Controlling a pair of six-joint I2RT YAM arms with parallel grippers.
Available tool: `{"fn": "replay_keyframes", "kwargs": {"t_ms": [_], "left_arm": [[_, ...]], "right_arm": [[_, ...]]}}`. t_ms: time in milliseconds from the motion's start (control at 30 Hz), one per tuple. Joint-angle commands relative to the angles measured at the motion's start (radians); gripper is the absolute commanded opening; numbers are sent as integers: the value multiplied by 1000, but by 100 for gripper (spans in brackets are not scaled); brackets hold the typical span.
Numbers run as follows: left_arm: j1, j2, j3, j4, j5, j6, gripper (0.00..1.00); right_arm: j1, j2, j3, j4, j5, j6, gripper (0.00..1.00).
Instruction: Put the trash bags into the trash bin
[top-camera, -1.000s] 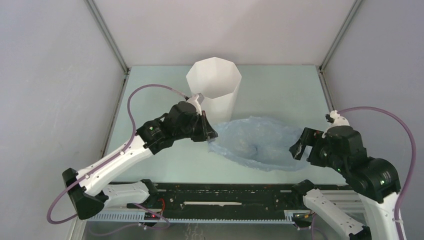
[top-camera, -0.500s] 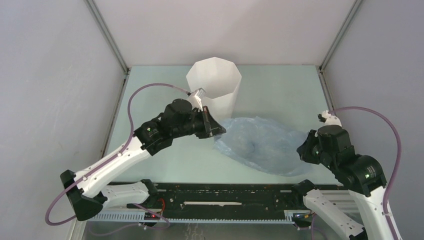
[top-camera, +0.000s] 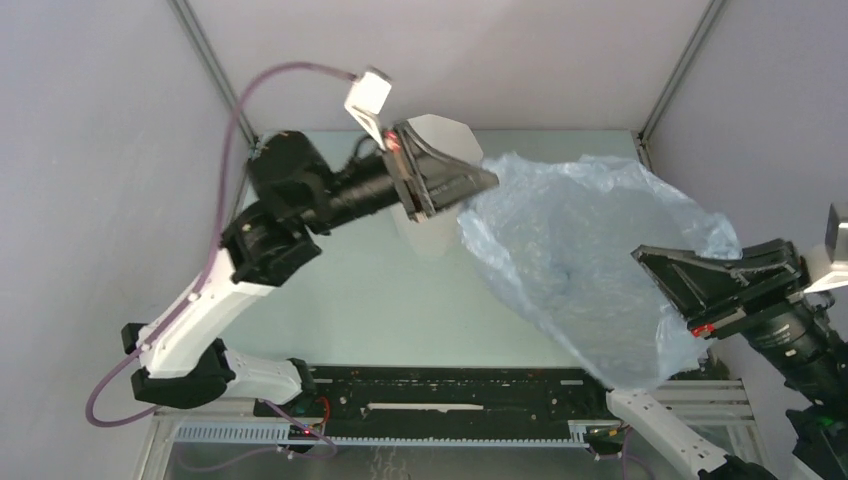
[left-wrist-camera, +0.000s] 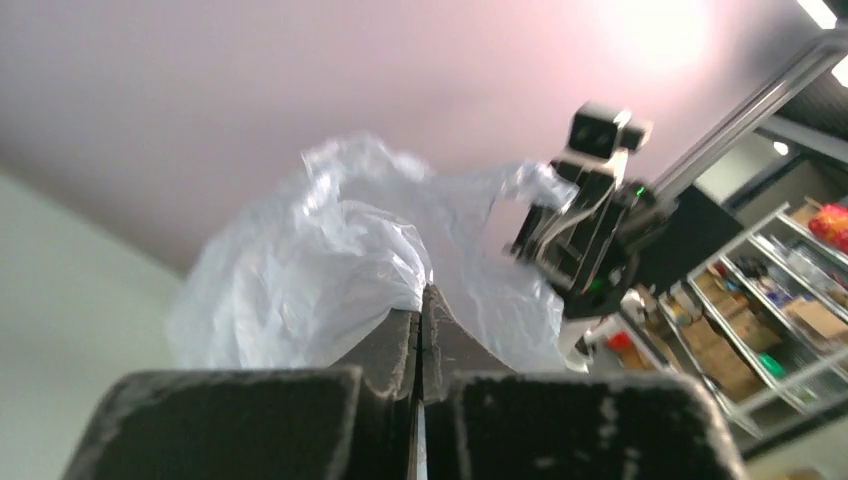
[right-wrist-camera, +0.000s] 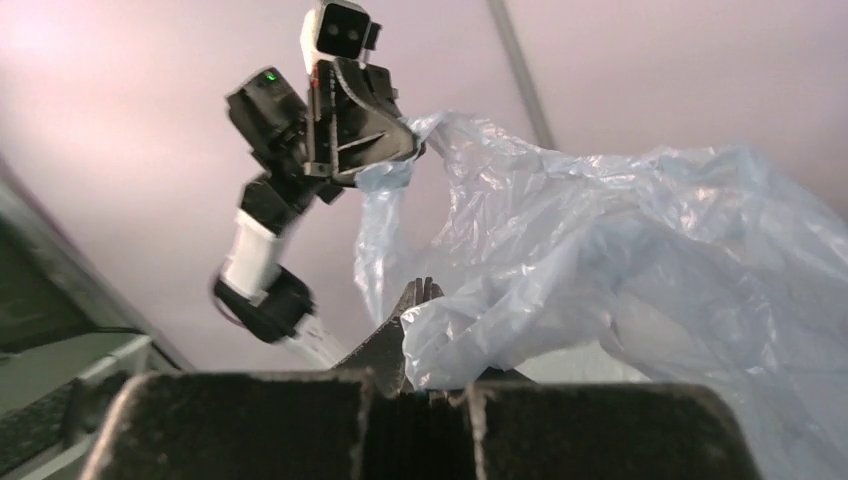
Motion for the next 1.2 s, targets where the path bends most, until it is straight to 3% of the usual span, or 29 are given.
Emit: {"fn": "replay_keyframes", "kwargs": {"t_ms": [0,167,300,467,633,933,1167], "left_arm": [[-1,17,278,-82,-173,211,0],[1,-31,380,-115,-536,422,0],[43,-56,397,-97,-651,547,0],[256,-41,406,-101,-548,495,0],[394,47,540,-118,-435,440,0],[507,144,594,-14,-338,362,0],[574,190,615,13,-321,331,0]], "right_arm": [[-7,162,-5,347,-165,131,0],[-6,328,34,614,-202,267,0],[13,445,85,724,-212,313,0],[34,601,177,747,-223,326,0],[41,717,287,717,-236,334,0],[36,799,265,635,-210,368,0],[51,903,254,665,-322,452,0]]}}
